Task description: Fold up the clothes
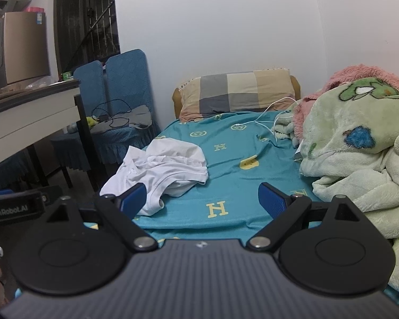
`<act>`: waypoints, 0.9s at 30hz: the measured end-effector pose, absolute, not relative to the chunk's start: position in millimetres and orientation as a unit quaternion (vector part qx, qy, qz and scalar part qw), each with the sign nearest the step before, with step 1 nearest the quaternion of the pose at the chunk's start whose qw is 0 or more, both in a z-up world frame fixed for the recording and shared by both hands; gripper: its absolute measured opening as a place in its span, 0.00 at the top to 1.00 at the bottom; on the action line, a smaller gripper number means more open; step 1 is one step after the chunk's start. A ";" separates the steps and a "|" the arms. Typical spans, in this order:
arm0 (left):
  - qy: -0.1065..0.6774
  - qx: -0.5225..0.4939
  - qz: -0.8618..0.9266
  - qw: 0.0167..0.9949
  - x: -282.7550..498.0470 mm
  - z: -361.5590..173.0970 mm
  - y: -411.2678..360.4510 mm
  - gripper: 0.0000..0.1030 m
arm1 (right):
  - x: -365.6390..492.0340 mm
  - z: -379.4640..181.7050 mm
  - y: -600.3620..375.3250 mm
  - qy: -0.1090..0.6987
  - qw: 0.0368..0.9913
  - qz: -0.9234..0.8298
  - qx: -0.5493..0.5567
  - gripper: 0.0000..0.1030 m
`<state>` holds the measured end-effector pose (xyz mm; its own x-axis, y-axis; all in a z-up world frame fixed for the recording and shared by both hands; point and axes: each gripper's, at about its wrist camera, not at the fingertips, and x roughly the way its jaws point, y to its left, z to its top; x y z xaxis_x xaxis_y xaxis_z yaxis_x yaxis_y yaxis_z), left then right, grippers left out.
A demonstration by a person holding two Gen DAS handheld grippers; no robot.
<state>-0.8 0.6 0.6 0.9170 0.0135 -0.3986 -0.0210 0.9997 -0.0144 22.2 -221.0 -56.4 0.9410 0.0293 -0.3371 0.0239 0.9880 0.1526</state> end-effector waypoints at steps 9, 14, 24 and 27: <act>0.195 -0.003 0.009 0.981 -3.1 2.6 0.4 0.00 | 25.8 -56.1 -223.5 0.163 0.984 -0.017 0.076 0.10; 0.197 -0.003 0.010 0.980 -1.6 2.2 0.5 0.00 | 27.5 -59.7 -224.9 0.168 0.981 -0.010 0.095 0.00; 0.198 -0.011 0.008 0.980 -1.7 0.1 2.4 0.00 | 23.7 -60.6 -218.6 0.143 0.987 -0.002 0.071 0.00; 0.198 -0.016 0.005 0.980 -0.6 -1.0 4.4 0.00 | 21.9 -60.4 -220.5 0.127 0.988 0.003 0.084 0.00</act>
